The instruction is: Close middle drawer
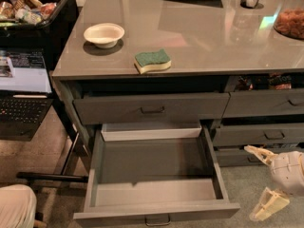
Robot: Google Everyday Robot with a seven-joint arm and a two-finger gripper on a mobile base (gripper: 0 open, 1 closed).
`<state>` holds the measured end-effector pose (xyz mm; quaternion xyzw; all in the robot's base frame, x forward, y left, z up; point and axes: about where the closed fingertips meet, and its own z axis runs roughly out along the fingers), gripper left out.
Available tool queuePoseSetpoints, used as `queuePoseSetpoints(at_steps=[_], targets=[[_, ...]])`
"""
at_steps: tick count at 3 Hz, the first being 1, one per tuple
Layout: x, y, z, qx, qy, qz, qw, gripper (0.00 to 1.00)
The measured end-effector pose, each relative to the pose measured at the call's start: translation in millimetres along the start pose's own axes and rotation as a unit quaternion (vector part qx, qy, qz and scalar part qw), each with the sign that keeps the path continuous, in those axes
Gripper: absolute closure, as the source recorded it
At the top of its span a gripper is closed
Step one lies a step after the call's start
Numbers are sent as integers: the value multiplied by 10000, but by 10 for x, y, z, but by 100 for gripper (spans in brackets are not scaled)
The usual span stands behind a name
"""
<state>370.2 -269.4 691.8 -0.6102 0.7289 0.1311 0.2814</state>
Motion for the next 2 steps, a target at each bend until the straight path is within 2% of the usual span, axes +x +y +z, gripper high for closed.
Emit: queuePoseSetpoints(at_steps=[1,2], targets=[[226,169,204,-323,-71,73,9994,0],[597,458,416,-676,-168,303,9971,18]])
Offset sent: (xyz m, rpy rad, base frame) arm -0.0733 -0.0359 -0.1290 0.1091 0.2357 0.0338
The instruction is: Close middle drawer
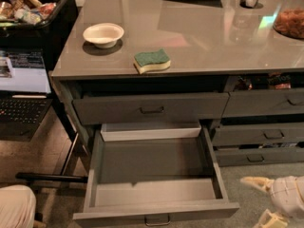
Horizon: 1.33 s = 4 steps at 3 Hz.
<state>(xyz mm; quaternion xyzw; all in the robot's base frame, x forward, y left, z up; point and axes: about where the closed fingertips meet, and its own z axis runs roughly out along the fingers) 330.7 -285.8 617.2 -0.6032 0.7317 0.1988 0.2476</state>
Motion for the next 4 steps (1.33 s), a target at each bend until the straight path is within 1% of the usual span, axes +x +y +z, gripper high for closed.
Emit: queuePoseSetpoints(at_steps=[1,2,3,4], targets=[[365,158,313,-249,-74,192,9995,41],[674,194,712,-461,-92,296,9985,65],[881,214,1145,-683,-120,356,9970,88],[1026,150,1519,-819,-103,359,9959,100]])
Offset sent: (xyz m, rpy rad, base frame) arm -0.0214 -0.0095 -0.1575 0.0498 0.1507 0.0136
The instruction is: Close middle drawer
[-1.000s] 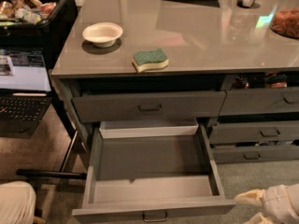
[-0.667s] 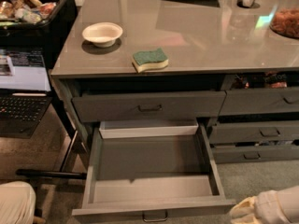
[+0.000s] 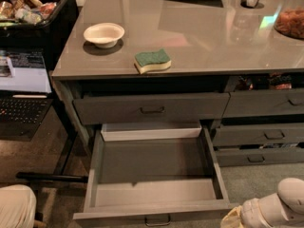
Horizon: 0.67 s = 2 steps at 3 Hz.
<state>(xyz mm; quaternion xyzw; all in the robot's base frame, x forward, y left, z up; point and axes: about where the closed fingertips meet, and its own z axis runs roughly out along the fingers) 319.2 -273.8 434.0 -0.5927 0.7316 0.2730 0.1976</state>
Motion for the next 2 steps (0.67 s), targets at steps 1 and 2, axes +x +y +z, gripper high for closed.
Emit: queuePoseSetpoints(at_steps=[1,2], targets=[[-10,-175,243,-60,11,-99,9999,100],[-155,-292,374,-119,-18,-292,9995,83]])
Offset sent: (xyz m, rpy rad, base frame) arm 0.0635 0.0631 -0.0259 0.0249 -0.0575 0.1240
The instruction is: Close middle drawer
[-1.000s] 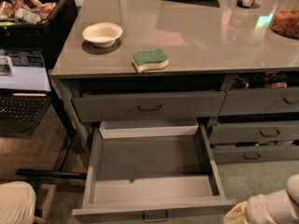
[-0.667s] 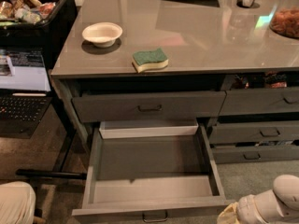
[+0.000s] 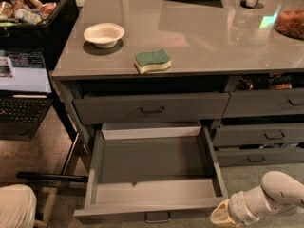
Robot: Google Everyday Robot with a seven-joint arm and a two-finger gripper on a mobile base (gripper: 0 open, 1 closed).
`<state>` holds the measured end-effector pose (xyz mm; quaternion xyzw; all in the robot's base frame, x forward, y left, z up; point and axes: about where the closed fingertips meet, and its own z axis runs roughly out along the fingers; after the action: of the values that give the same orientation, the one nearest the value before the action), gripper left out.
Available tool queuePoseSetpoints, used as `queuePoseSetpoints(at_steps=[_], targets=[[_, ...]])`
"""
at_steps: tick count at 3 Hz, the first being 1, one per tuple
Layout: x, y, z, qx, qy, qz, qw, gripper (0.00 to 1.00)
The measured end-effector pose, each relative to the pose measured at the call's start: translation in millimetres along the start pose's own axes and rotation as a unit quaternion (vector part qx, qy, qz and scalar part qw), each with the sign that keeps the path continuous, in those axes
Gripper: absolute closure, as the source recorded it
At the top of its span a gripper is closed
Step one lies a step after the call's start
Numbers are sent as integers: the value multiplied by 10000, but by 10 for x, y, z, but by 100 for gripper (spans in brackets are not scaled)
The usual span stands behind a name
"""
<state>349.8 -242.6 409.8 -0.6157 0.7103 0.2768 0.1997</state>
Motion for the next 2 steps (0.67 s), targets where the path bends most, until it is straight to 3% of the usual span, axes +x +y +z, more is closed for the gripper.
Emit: queuePoseSetpoints(at_steps=[1,2], targets=[[-184,-133,114,-30,-56,-213,9998,59],[-183,-131,113,-30,-56,-213,9998,37]])
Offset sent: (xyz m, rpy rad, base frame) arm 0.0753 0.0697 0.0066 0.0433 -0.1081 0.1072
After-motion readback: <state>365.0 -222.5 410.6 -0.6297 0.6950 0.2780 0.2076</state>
